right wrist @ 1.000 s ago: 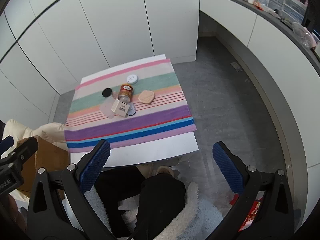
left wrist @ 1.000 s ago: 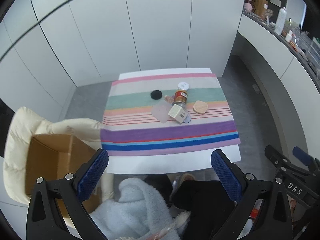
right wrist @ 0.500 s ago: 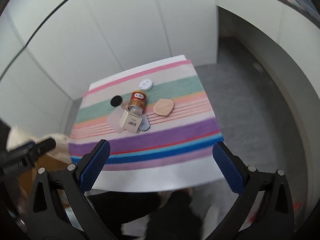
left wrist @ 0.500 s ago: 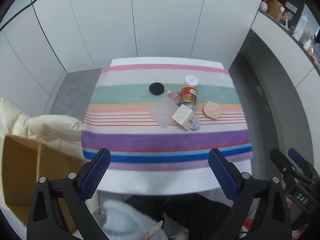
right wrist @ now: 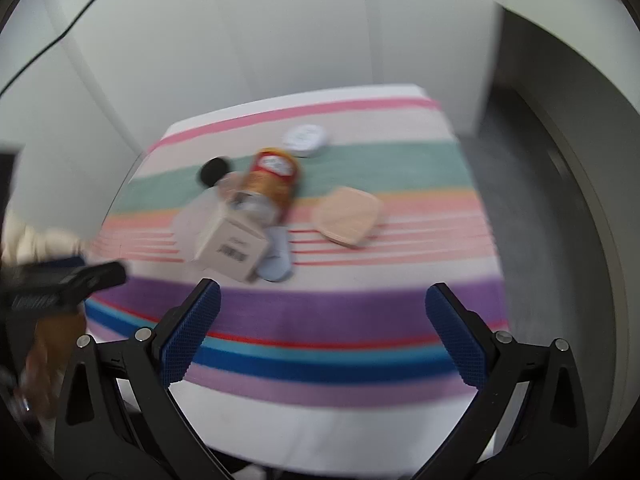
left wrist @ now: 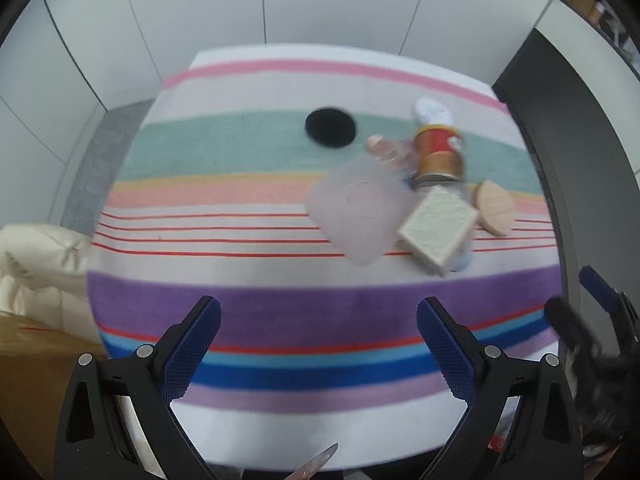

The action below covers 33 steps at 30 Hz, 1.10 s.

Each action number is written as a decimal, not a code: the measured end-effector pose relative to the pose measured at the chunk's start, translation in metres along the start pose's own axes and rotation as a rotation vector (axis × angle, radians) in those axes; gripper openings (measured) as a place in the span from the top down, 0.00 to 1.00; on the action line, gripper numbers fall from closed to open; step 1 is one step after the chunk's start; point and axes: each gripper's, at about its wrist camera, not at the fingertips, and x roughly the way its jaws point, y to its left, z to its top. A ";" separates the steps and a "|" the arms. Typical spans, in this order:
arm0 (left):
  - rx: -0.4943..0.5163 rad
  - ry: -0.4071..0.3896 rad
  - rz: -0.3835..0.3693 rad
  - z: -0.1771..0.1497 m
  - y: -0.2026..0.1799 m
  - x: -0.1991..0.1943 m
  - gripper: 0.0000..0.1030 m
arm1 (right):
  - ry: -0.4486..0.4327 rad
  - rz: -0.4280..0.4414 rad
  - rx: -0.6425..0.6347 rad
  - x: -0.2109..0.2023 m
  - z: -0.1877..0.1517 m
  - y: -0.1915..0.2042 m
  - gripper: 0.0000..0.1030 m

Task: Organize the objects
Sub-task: 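Grasp the clear square case with the left tool while the right tool grasps the cream box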

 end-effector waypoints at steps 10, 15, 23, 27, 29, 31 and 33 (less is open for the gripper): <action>-0.080 0.047 -0.081 0.006 0.031 0.038 0.04 | -0.012 0.061 -0.405 0.079 0.017 0.082 0.09; -0.053 0.028 -0.125 0.016 0.028 0.039 0.04 | -0.004 0.075 -0.354 0.091 0.020 0.083 0.42; 0.282 0.030 -0.090 0.046 -0.038 0.053 0.03 | -0.004 0.139 -0.082 0.051 0.011 0.026 0.42; 0.386 0.121 -0.057 0.057 -0.053 0.082 0.03 | -0.004 0.148 -0.021 0.035 0.001 0.009 0.42; 0.408 0.139 0.009 0.060 -0.054 0.096 0.04 | -0.002 0.151 0.003 0.030 -0.004 0.003 0.42; 0.419 0.136 0.041 0.061 -0.057 0.104 0.04 | 0.005 0.149 0.013 0.027 -0.004 0.000 0.42; 0.415 0.136 0.050 0.061 -0.061 0.110 0.06 | 0.012 0.142 0.015 0.030 -0.006 0.000 0.42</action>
